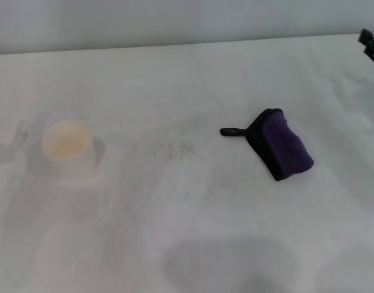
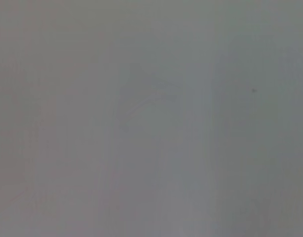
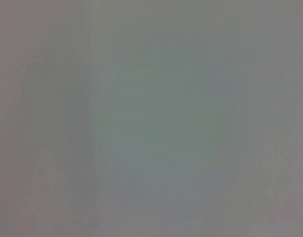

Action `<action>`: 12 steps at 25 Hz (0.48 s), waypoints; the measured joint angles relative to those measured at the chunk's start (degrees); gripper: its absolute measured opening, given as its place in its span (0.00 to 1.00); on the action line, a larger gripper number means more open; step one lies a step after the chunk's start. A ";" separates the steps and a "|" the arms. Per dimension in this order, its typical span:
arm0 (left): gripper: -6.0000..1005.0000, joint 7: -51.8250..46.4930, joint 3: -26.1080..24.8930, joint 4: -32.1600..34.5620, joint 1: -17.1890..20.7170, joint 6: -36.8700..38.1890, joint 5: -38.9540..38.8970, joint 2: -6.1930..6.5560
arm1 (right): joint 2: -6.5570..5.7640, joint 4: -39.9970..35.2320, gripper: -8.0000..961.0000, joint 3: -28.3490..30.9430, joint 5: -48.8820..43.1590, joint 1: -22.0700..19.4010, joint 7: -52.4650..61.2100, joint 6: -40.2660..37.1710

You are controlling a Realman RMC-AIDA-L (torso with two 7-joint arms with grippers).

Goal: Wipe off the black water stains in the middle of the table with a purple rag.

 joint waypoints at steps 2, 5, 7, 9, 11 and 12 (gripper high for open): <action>0.88 0.01 0.00 -0.16 -0.01 0.00 0.00 -0.06 | 0.45 -3.67 0.45 0.02 7.06 -0.90 -6.96 2.62; 0.88 -0.07 0.01 -0.22 0.13 -0.02 -0.36 -0.15 | 0.56 -8.56 0.45 0.05 15.37 -1.56 -15.92 6.57; 0.88 -0.13 0.00 -0.27 0.35 -0.18 -1.10 -0.25 | 0.57 -9.94 0.45 0.06 19.25 -1.94 -18.58 7.35; 0.88 -0.15 0.01 -0.38 0.56 -0.39 -1.66 -0.35 | 0.57 -10.82 0.45 0.08 22.27 -2.28 -20.38 7.44; 0.88 -0.20 0.01 -0.84 0.89 -0.53 -2.43 -0.42 | 0.57 -11.52 0.45 0.09 25.46 -2.66 -22.45 7.52; 0.88 -0.21 0.01 -1.02 1.02 -0.55 -2.75 -0.43 | 0.57 -11.77 0.45 0.10 26.74 -2.79 -23.36 7.40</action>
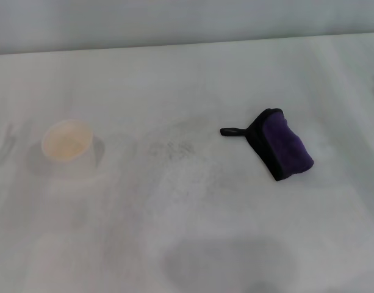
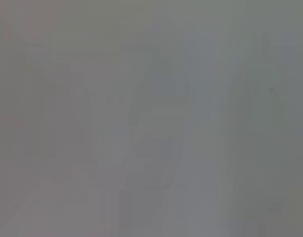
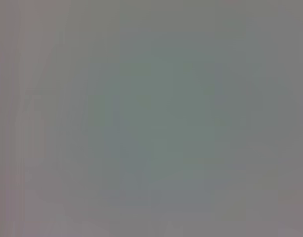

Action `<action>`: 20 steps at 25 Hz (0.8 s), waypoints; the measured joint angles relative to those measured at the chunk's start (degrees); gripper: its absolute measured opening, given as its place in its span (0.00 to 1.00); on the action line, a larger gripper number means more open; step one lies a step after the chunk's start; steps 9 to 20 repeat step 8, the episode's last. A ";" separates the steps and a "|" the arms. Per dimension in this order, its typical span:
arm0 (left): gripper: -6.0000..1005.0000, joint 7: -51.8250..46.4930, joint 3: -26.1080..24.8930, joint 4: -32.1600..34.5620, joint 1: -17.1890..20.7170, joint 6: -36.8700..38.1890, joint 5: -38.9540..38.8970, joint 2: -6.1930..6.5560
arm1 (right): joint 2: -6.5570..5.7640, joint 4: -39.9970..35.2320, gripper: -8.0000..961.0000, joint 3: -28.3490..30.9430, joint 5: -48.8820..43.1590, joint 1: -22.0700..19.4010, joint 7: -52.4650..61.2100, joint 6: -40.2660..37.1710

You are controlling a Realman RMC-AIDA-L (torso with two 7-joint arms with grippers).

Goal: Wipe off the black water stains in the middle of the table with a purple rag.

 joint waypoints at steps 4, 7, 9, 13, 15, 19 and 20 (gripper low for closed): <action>0.88 0.12 -0.01 -1.15 1.51 -0.70 -3.65 -0.30 | 0.00 -0.47 0.45 0.08 2.99 -0.07 -2.16 -1.52; 0.88 0.24 -0.01 -2.30 2.56 -2.46 -5.65 -0.32 | 0.00 -0.75 0.45 0.10 4.59 -0.12 -2.94 -2.74; 0.88 0.24 0.00 -2.43 2.88 -2.94 -6.58 -0.33 | 0.00 -0.99 0.45 0.10 5.46 -0.20 -3.46 -3.00; 0.88 0.24 0.00 -2.43 2.88 -2.94 -6.58 -0.33 | 0.00 -0.99 0.45 0.10 5.46 -0.20 -3.46 -3.00; 0.88 0.24 0.00 -2.43 2.88 -2.94 -6.58 -0.33 | 0.00 -0.99 0.45 0.10 5.46 -0.20 -3.46 -3.00; 0.88 0.24 0.00 -2.43 2.88 -2.94 -6.58 -0.33 | 0.00 -0.99 0.45 0.10 5.46 -0.20 -3.46 -3.00; 0.88 0.24 0.00 -2.43 2.88 -2.94 -6.58 -0.33 | 0.00 -0.99 0.45 0.10 5.46 -0.20 -3.46 -3.00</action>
